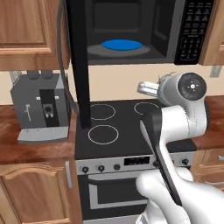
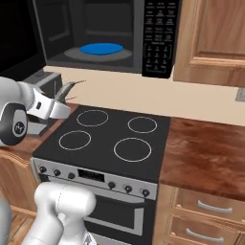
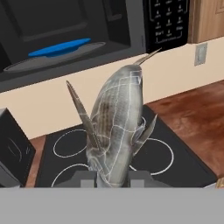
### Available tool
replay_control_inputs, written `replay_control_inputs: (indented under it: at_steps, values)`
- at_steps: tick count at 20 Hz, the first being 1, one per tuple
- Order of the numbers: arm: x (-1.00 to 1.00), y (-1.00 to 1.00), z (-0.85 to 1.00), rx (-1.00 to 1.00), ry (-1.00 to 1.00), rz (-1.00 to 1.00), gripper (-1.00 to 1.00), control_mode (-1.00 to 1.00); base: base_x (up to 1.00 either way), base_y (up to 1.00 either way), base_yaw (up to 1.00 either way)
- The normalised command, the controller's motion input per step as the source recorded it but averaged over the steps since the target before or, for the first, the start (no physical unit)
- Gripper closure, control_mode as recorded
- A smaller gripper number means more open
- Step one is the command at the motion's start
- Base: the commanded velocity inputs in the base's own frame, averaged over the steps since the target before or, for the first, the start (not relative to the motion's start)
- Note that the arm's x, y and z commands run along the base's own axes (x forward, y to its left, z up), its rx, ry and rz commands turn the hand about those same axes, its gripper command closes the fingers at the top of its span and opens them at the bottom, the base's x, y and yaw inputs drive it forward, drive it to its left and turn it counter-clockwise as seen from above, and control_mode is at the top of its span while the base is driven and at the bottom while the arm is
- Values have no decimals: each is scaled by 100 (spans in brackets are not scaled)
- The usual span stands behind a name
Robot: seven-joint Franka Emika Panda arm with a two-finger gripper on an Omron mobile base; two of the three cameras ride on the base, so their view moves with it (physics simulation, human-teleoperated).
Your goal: Transport the fish from the fridge to the microwave and turn on the microwave.
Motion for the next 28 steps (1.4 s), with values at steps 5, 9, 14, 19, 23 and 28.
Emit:
replay_control_inputs:
  at_steps: [5, 9, 14, 19, 23, 28]
  values:
    - [0, 0, 0, 0, 0, 0, 100, 100, 38, 27, 0]
    - [0, 0, 0, 0, 0, 0, 100, 100, 44, 19, 0]
    - [0, 0, 0, 0, 0, 0, 100, 100, 45, 12, -1]
    - [0, 0, 0, 0, 0, 0, 100, 100, 36, 10, -1]
    - [0, 0, 0, 0, 0, 0, 100, 100, 27, 3, -2]
    - [0, 0, 0, 0, 0, 0, 100, 100, 21, 0, 0]
